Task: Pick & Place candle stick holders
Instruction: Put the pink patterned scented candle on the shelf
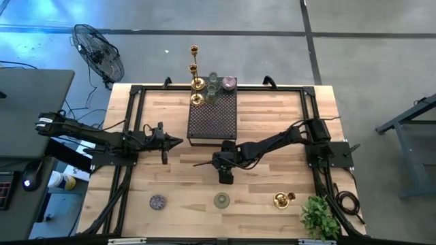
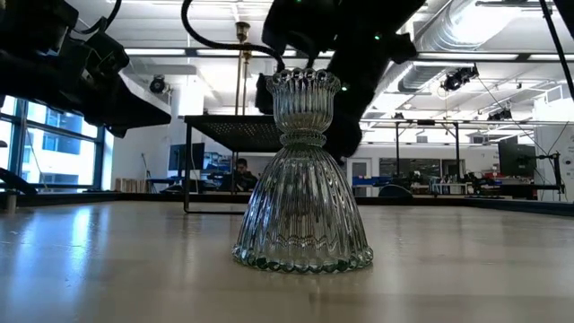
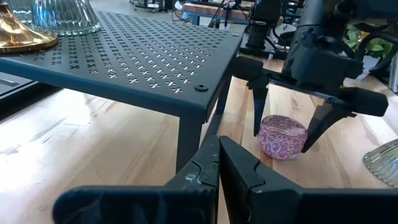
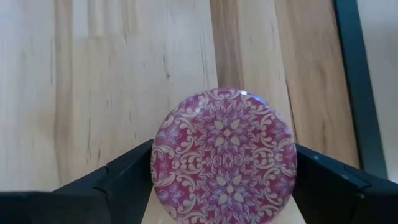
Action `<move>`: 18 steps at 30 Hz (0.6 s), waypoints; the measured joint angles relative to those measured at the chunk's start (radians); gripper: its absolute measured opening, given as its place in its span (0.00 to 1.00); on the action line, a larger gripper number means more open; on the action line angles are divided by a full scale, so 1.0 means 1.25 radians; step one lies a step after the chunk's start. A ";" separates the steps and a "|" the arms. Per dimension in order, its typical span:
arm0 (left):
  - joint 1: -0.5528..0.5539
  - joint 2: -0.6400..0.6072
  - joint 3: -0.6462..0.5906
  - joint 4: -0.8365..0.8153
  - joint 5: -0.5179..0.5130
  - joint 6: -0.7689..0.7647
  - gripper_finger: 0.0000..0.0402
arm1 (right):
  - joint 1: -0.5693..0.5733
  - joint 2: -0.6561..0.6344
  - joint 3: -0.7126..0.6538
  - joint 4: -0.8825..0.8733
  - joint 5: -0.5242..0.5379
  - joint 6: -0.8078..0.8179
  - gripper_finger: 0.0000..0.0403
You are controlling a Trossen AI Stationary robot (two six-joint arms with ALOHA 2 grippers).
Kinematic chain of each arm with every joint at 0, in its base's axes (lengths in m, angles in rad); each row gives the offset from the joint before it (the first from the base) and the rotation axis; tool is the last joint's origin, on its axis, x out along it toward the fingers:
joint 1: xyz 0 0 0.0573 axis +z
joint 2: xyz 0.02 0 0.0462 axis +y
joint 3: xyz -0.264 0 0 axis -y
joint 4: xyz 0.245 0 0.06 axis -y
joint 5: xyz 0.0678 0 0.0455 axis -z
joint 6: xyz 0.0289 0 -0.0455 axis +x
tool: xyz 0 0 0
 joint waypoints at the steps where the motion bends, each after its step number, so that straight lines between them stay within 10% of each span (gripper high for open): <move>1: 0.000 0.000 0.000 -0.001 0.000 0.000 0.00 | -0.001 0.001 0.000 0.003 -0.005 0.000 0.78; 18: 0.000 0.000 0.000 0.001 -0.002 0.000 0.00 | 0.041 -0.058 0.046 -0.077 -0.050 0.046 0.72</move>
